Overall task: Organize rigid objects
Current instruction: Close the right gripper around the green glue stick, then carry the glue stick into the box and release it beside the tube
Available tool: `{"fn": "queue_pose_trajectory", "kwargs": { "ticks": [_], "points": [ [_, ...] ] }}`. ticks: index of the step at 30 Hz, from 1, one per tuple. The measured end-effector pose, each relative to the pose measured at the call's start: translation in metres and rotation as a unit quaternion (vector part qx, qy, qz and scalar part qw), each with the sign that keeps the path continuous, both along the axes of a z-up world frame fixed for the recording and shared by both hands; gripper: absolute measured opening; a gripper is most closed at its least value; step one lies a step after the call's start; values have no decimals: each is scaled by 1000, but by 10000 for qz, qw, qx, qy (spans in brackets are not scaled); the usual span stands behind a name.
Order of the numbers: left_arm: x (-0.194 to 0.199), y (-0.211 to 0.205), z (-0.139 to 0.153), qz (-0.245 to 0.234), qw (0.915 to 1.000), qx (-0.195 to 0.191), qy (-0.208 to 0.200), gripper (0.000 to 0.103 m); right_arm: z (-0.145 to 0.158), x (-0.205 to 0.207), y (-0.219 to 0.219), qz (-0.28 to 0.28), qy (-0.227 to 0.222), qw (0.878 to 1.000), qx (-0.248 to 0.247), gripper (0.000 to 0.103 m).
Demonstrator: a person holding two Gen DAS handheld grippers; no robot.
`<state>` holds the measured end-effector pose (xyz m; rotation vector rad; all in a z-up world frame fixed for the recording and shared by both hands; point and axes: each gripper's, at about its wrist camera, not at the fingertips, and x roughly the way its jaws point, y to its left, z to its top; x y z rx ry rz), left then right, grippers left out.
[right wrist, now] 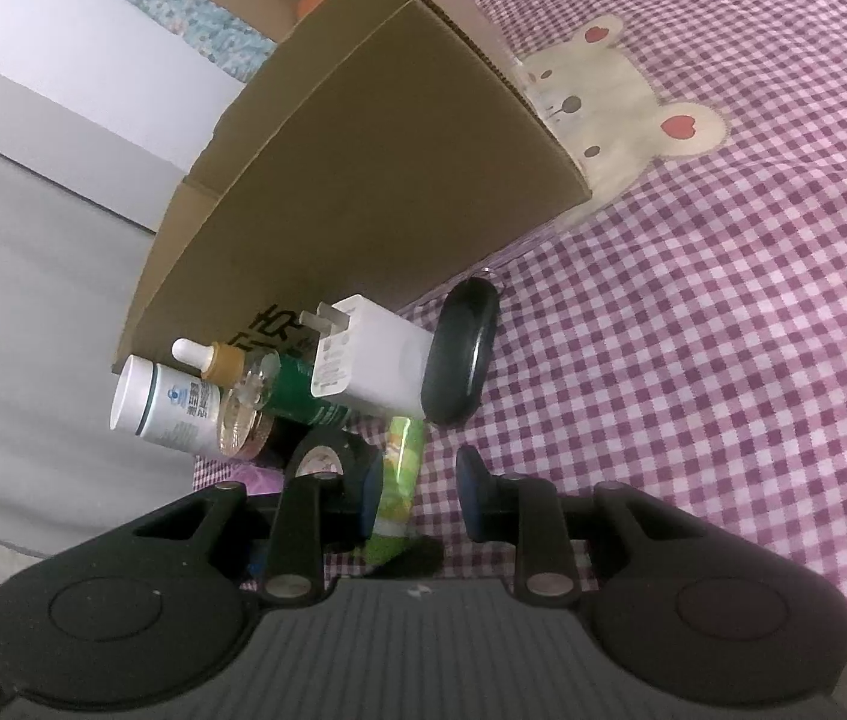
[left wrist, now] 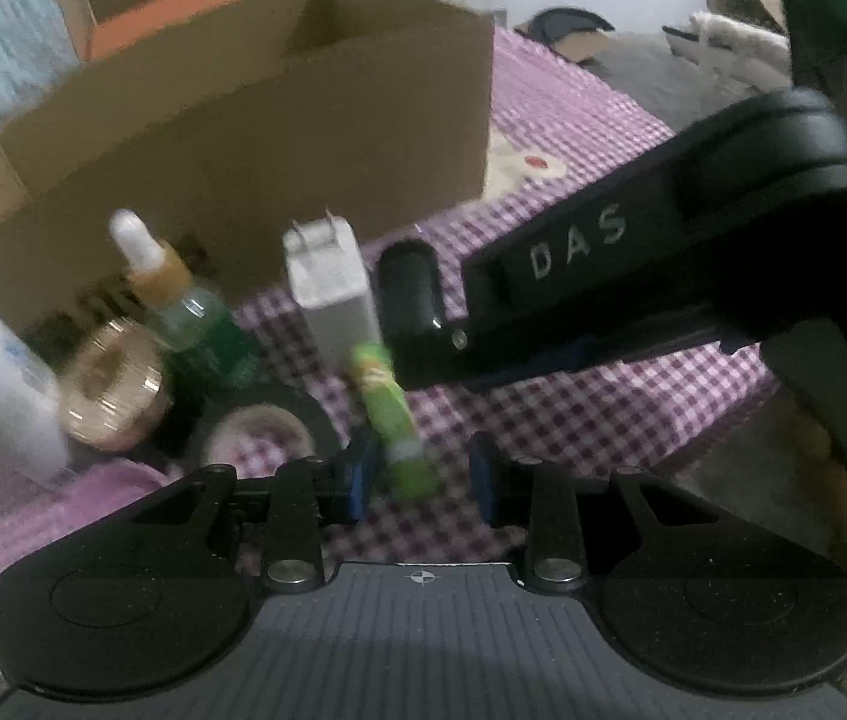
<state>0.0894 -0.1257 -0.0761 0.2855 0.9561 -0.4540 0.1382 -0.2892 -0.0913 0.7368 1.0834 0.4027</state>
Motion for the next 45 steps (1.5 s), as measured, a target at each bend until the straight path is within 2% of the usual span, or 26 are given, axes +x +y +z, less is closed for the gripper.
{"fn": "queue_pose_trajectory", "kwargs": {
  "ticks": [3,14,16,18,20,30,37,45],
  "points": [
    [1,0,0,15,9999,-155,20,32,1,-2,-3,-22,-3,10000,-7,29],
    [9,1,2,146,9996,-222,48,32,-1,2,9,189,-23,9997,-132,29],
    [10,2,1,179,9996,-229,20,31,-1,6,12,258,-31,9996,-112,29],
    [10,1,1,222,9995,-220,-38,23,0,8,16,328,-30,9994,-88,29],
    [11,1,1,265,9994,-222,-73,20,-1,11,18,385,-27,9992,-46,28],
    [3,12,7,334,9990,-286,-125,17,-1,9,16,374,-44,9992,104,28],
    [-8,16,23,334,9980,-418,-332,17,18,-5,16,306,-248,9992,68,28],
    [-27,30,70,365,9936,-559,-909,17,71,-19,21,277,-896,9956,-7,28]
  ]
}}
